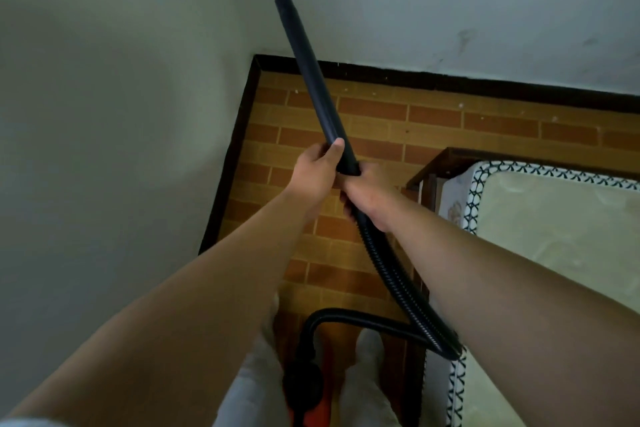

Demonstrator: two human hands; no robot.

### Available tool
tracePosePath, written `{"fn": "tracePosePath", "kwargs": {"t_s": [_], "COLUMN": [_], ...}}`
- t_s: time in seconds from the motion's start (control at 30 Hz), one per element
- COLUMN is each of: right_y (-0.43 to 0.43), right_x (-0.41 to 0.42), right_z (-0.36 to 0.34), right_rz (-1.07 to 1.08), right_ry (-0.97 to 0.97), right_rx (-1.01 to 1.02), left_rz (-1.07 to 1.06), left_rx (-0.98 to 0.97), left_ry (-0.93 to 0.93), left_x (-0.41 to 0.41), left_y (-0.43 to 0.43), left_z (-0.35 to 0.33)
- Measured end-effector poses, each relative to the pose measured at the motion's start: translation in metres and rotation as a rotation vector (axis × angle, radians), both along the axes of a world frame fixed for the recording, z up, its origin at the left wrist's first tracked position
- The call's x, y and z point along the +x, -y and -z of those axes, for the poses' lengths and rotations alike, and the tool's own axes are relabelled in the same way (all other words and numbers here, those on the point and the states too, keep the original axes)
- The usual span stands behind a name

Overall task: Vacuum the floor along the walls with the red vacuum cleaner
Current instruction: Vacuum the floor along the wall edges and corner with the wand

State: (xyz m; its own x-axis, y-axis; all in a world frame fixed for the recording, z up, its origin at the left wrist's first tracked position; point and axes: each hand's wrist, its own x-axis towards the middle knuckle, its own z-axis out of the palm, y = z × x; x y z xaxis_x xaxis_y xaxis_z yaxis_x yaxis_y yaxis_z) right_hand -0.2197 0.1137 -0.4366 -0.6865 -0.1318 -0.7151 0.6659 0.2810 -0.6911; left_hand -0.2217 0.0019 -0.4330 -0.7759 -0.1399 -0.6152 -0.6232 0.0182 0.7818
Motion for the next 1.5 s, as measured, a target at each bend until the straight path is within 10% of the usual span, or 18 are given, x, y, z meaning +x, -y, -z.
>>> {"fn": "tracePosePath", "kwargs": {"t_s": [0.67,1.5], "right_y": [0.125,0.104], "right_x": [-0.299,-0.464], "right_z": [0.031,0.104], "right_rz": [-0.248,-0.277], "right_ry": [-0.253,-0.071], "right_rx": [0.443,-0.019], "left_rz": [-0.032,-0.267], "left_rx": [0.062,-0.09], "left_ry": [-0.049,-0.064], "left_x": [-0.294,-0.49], "left_y": [0.129,0.126], "left_z": [0.039,0.091]}}
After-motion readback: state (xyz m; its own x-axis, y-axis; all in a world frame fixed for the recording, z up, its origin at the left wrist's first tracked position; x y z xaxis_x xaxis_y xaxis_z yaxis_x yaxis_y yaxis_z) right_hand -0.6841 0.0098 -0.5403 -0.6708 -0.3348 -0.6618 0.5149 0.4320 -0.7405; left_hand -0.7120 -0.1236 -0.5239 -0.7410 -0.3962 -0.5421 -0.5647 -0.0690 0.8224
